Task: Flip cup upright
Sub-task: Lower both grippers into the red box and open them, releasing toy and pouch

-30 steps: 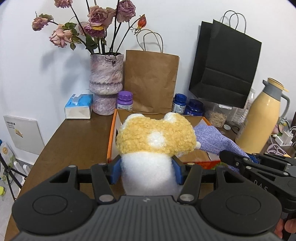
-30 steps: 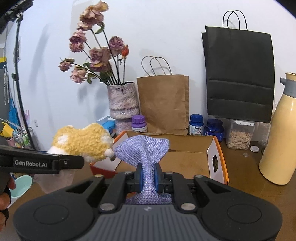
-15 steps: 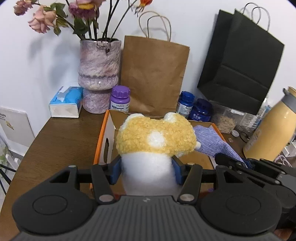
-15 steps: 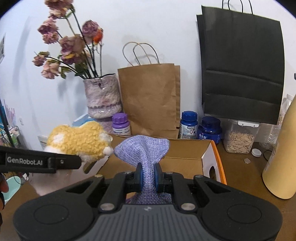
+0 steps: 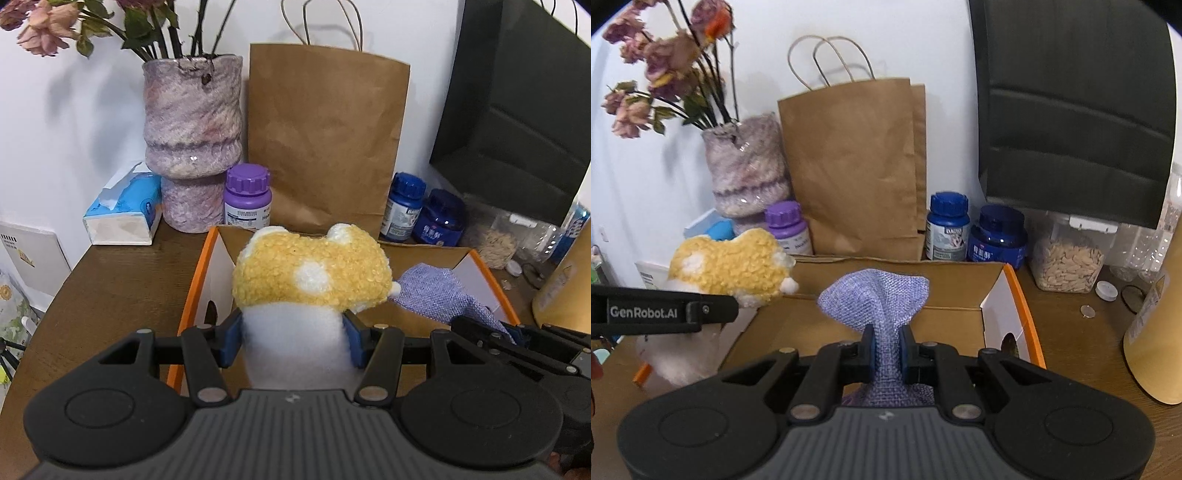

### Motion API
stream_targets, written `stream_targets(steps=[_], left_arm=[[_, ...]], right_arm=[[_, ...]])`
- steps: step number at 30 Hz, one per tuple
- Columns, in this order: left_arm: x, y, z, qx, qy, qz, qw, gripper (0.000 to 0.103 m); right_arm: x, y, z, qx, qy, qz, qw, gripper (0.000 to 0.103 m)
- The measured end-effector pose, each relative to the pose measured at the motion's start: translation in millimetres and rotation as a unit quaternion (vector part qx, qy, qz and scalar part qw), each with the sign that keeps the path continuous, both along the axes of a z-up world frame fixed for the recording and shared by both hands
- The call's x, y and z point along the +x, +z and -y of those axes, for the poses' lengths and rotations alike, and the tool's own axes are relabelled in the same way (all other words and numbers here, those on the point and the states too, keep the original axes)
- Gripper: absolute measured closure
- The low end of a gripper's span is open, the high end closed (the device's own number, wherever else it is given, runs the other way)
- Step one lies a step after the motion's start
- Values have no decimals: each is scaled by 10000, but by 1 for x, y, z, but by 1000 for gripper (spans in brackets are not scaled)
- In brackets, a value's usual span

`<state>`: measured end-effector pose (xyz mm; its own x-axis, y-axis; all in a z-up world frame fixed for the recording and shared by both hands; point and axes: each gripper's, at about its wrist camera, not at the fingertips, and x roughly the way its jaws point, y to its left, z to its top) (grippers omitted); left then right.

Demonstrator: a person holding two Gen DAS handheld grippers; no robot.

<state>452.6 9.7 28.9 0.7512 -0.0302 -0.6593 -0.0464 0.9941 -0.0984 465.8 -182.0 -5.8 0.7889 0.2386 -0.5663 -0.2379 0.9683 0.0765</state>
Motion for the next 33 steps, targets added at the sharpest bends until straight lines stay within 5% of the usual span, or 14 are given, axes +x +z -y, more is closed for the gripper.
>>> stream_targets(steps=[6, 9, 13, 17, 33], left_arm=[[9, -15, 0, 74, -18, -87, 9999, 43], [9, -18, -3, 131, -39, -9, 9999, 28], [5, -15, -7, 169, 13, 197, 9997, 4], [0, -12, -11, 152, 69, 349, 9993, 0], [-36, 10, -20, -19, 98, 623, 9980, 0]], right_arm=[[12, -13, 1, -28, -30, -124, 9999, 87], [14, -18, 3, -77, -93, -142, 9998, 73], [13, -20, 9, -50, -205, -124, 9997, 26], [10, -20, 14, -12, -245, -68, 9997, 4], [-25, 9, 13, 100, -144, 266, 9995, 0]])
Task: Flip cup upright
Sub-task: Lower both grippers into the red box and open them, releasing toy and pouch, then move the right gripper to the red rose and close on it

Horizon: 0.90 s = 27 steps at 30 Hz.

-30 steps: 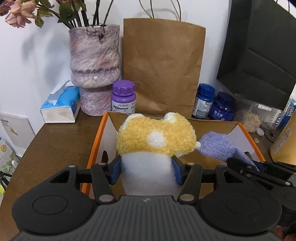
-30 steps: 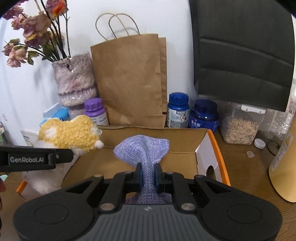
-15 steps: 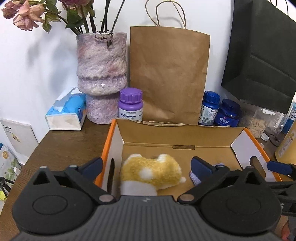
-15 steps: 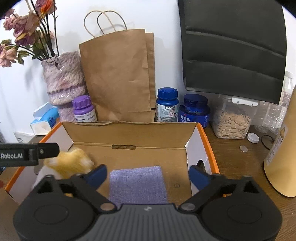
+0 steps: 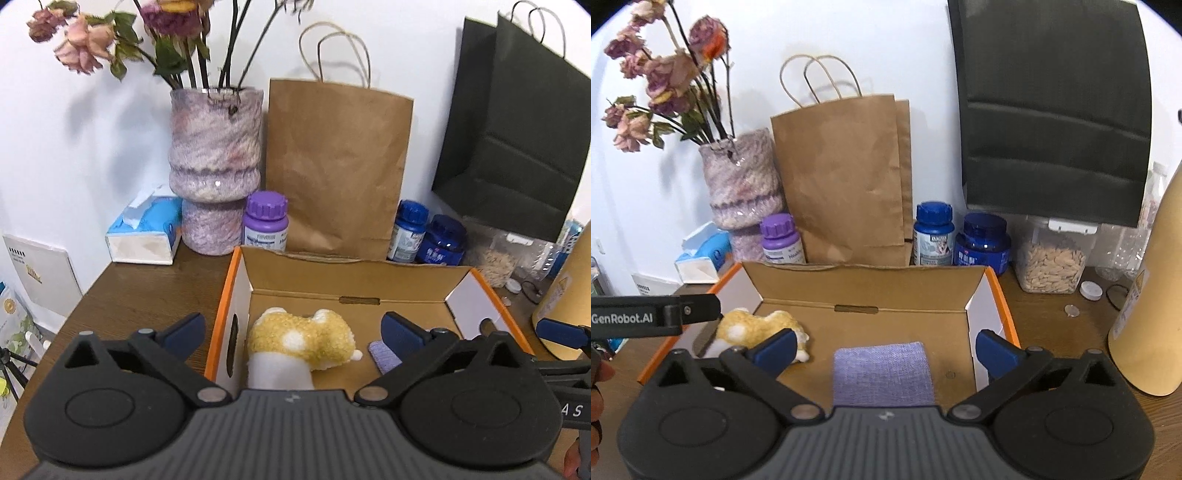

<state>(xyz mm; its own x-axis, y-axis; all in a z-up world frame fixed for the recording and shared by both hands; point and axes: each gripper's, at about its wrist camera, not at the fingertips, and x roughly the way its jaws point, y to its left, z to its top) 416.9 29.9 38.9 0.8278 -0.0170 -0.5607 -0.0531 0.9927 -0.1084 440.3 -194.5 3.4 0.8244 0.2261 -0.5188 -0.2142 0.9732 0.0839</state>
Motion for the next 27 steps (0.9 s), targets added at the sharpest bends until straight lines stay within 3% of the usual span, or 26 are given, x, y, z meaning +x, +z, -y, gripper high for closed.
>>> stream_targets(steps=[16, 27], left_arm=[[-101, 31, -13, 72, -149, 621, 9979, 0], [-175, 33, -23, 53, 45, 808, 9967, 0]], right_arm=[[-97, 39, 4, -34, 364, 560, 9978, 0], [-180, 34, 16, -166, 589, 749, 9953, 0]])
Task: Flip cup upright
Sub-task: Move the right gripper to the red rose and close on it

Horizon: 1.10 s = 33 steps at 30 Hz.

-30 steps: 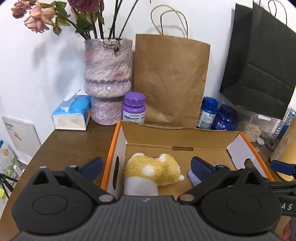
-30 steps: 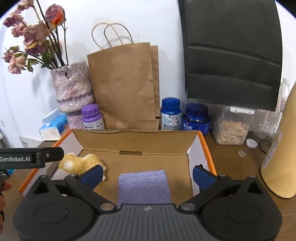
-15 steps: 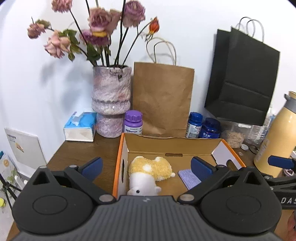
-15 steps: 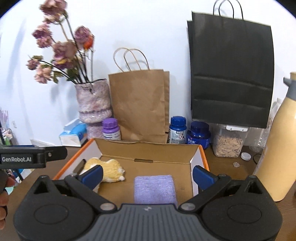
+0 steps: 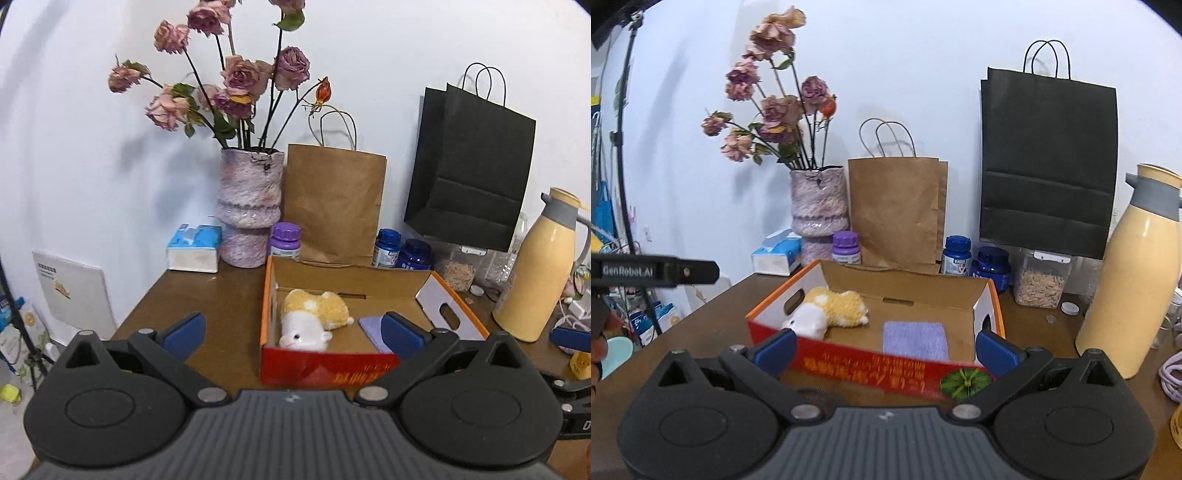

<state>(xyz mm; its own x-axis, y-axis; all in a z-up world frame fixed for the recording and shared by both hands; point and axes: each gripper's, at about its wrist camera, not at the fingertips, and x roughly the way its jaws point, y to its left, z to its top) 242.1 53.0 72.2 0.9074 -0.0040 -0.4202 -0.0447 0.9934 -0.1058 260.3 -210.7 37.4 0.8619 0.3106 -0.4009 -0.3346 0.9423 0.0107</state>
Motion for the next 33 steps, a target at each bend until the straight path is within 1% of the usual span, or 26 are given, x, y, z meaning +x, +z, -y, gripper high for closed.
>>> stream_targets(steps=[6, 17, 26, 30, 33], left_arm=[[-38, -8, 4, 154, -90, 5, 9998, 0], [-91, -31, 10, 226, -262, -158, 9993, 0], [-123, -47, 9, 177, -249, -314, 9990, 0], [-133, -57, 9, 100, -209, -444, 9987, 0], [-140, -66, 11, 134, -174, -557, 9982, 0]], right_arm=[[-42, -12, 9, -5, 119, 1, 9999, 0], [-103, -43, 24, -38, 48, -201, 9998, 0], [-137, -73, 32, -93, -81, -486, 9987, 0], [-149, -90, 33, -182, -169, -676, 9974, 0], [-154, -102, 34, -230, -189, -837, 9960, 0]])
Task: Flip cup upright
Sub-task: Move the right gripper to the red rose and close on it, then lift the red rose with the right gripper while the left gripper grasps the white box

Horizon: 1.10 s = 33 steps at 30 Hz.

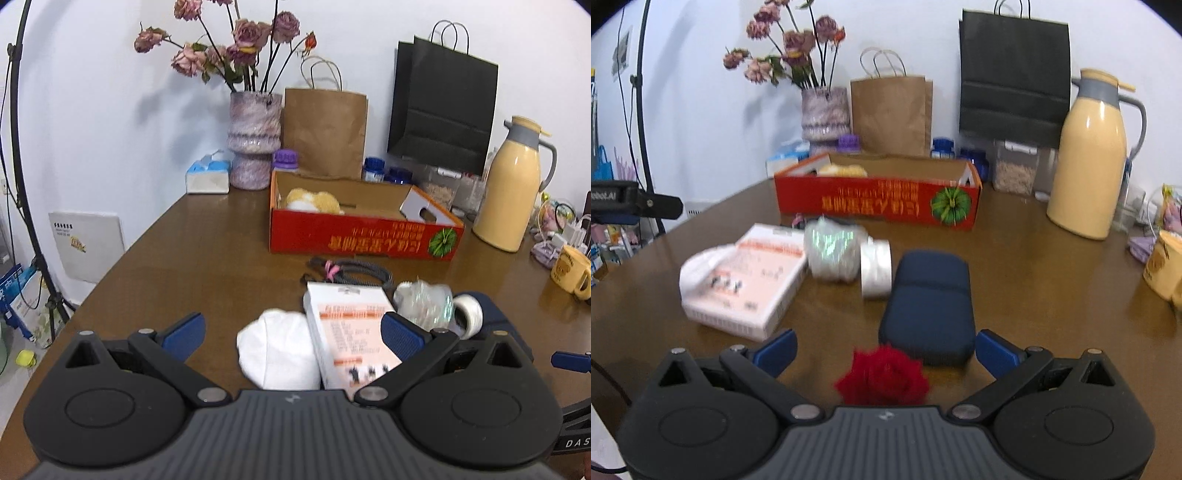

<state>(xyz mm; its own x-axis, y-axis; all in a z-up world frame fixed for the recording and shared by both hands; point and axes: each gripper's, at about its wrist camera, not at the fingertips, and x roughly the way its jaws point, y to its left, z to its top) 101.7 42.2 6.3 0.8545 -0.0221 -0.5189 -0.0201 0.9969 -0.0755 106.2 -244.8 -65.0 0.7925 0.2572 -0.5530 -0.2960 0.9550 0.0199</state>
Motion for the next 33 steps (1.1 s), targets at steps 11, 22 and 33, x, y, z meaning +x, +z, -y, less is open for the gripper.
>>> stream_targets(steps=[11, 22, 33], left_arm=[[-14, -12, 2, -46, 26, -147, 9999, 0], [-10, -17, 8, -53, -16, -280, 9996, 0], [6, -20, 24, -50, -197, -511, 9985, 0]], right_arm=[[-2, -21, 1, 323, -129, -274, 9990, 33], [-7, -21, 5, 537, 82, -48, 9985, 67], [-1, -4, 3, 573, 221, 358, 9975, 67]])
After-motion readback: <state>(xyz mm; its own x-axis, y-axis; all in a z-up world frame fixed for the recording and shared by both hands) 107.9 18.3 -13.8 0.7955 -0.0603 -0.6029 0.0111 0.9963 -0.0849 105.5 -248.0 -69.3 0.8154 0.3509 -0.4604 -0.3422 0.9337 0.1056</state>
